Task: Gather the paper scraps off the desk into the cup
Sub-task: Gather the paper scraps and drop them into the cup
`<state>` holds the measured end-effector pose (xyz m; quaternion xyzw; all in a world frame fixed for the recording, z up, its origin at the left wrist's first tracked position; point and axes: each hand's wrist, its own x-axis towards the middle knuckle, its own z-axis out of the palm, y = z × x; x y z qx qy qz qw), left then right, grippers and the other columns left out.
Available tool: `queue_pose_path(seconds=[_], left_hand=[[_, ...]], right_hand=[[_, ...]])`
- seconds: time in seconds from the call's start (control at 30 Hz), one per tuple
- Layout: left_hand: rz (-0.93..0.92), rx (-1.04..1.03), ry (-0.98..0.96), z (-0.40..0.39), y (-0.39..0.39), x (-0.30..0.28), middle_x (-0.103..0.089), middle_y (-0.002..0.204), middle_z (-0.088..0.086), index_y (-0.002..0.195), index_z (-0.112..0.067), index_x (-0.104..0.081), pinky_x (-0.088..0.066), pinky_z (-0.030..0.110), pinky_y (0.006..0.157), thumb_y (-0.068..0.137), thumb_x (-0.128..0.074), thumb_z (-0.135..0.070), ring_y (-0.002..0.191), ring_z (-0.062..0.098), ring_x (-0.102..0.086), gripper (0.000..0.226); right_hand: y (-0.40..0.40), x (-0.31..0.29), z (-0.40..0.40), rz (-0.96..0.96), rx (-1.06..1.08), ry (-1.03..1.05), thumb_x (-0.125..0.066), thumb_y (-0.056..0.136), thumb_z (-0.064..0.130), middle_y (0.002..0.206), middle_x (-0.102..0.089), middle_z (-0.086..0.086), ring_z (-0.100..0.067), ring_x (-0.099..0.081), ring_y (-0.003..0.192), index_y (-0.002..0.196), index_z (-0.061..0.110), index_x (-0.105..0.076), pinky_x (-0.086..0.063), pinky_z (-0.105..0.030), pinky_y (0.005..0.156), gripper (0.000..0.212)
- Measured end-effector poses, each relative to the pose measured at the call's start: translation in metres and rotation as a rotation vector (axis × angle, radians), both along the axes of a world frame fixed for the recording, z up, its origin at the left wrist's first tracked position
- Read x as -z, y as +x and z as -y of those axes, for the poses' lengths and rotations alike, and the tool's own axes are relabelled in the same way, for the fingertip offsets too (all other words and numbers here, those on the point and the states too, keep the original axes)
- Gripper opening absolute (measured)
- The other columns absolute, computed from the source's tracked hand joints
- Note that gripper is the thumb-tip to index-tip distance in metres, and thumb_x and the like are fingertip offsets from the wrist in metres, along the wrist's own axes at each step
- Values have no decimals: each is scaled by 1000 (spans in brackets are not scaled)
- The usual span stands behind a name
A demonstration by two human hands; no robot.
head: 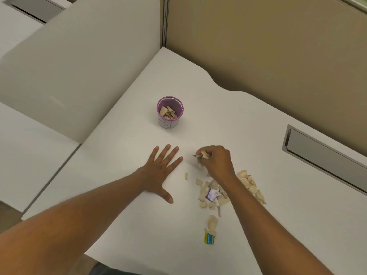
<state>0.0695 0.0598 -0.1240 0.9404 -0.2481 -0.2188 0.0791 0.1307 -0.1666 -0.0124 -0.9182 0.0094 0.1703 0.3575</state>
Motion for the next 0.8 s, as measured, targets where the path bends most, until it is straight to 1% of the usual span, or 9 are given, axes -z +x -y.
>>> queue_pose_path(seconds=[0.1,0.13,0.2,0.3,0.4,0.5,0.63,0.7,0.8], left_hand=[[0,3,-1,0,1,0,31,170,9,164,-25,17,20,64,121,48,-35,-113,156,38,31,155],[1,5,-2,0,1,0,31,170,10,164,-25,17,20,65,121,48,-36,-113,156,38,32,155],[3,6,-10,-1,1,1,33,169,9,163,-26,20,19,65,122,49,-36,-112,155,38,33,154],[8,2,-23,-1,0,4,32,170,9,163,-26,21,18,66,123,48,-35,-113,156,37,32,155],[9,4,-25,-1,0,6,31,170,10,163,-27,20,15,67,123,47,-36,-113,156,38,30,155],[11,1,-43,-2,1,8,28,172,10,164,-26,18,16,66,123,47,-37,-112,157,38,28,155],[15,-2,-56,-4,0,9,26,172,11,164,-26,17,21,63,121,47,-37,-112,157,37,28,155],[16,0,-54,-4,0,9,27,171,11,164,-26,18,20,64,122,48,-37,-112,157,38,29,155],[21,2,-46,-4,0,9,32,170,9,163,-26,21,21,63,122,49,-38,-111,155,37,33,154]], right_hand=[[41,-37,-33,109,-23,80,-74,79,0,83,-77,2,-8,-70,69,82,17,-80,-52,-9,60,18],[56,-46,-46,149,-50,64,-74,80,1,82,-77,1,-9,-70,68,83,16,-80,-52,-10,59,17],[85,-57,-73,209,-125,-7,-76,82,4,82,-76,-4,-14,-70,69,88,15,-80,-57,-20,65,13],[118,-58,-108,212,-287,-190,-77,81,4,92,-75,-8,-23,-71,81,92,14,-79,-61,-31,75,16],[132,-51,-132,176,-448,-413,-75,82,9,102,-73,-11,-28,-71,88,102,12,-76,-60,-34,79,20],[136,-48,-145,131,-571,-541,-73,83,14,110,-71,-11,-32,-70,94,114,14,-73,-53,-33,76,30],[143,-53,-154,81,-604,-555,-75,82,18,113,-70,-10,-33,-69,93,120,17,-71,-50,-31,71,38],[145,-59,-154,85,-599,-547,-77,82,19,116,-70,-9,-31,-69,95,123,20,-70,-52,-32,74,41],[146,-68,-146,121,-571,-477,-80,78,11,123,-68,-7,-29,-69,102,124,23,-69,-57,-35,83,48]])
